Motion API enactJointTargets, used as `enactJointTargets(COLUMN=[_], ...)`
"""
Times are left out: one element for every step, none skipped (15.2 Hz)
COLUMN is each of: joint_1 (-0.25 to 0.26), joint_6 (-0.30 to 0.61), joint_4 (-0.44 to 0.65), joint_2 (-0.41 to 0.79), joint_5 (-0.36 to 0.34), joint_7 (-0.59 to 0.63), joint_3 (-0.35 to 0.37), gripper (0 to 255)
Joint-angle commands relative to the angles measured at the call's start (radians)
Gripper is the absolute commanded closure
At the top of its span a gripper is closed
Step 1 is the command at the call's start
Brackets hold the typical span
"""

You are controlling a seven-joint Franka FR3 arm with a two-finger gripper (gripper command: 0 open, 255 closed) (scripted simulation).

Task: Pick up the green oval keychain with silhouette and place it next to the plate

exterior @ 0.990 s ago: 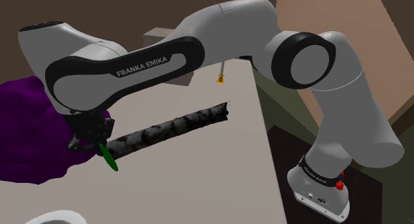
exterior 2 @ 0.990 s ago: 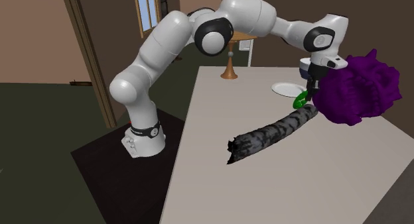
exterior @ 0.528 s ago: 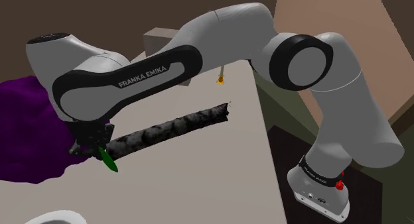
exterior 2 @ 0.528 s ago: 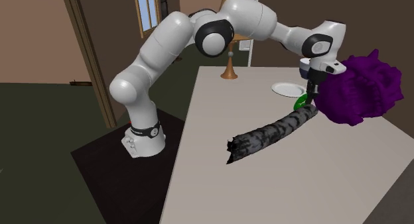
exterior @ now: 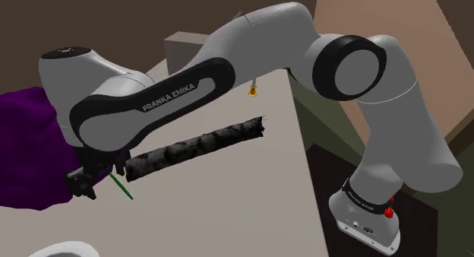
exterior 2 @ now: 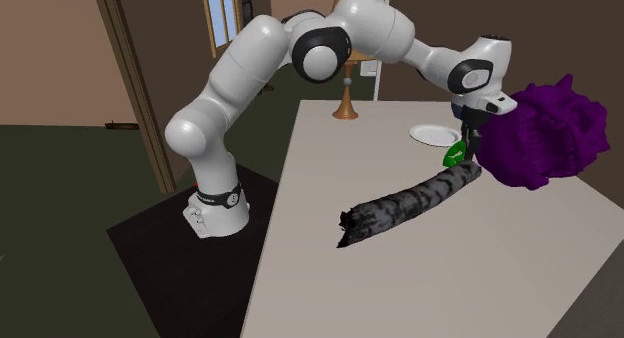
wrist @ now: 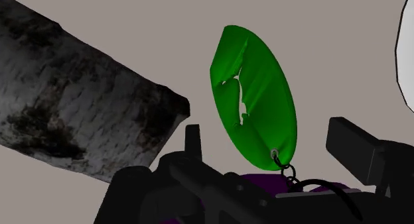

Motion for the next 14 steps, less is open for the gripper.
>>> enactJointTargets(joint_1=[-0.008,0.004,0.004,0.004,0.004,0.005,0.005,0.005,0.005,0.005,0.005,0.005,0.005,0.005], joint_6=[-0.060,-0.122,-0.147,-0.174,-0.202,-0.224,-0.224,-0.224,-0.224,-0.224,-0.224,-0.224,-0.224,-0.224], joint_4=[-0.026,0.089,0.104,0.121,0.140,0.157,0.157,0.157,0.157,0.157,0.157,0.157,0.157,0.157], joint_2=[0.028,0.082,0.071,0.061,0.052,0.047,0.047,0.047,0.047,0.047,0.047,0.047,0.047,0.047], joint_5=[-0.007,-0.008,-0.005,-0.002,0.000,0.002,0.002,0.002,0.002,0.002,0.002,0.002,0.002,0.002], joint_7=[0.003,-0.014,-0.016,-0.018,-0.020,-0.022,-0.022,-0.022,-0.022,-0.022,-0.022,-0.022,-0.022,-0.022], joint_3=[-0.013,-0.022,-0.021,-0.019,-0.017,-0.016,-0.016,-0.016,-0.016,-0.016,-0.016,-0.016,-0.016,-0.016], gripper=[0,0,0,0,0,0,0,0,0,0,0,0,0,0])
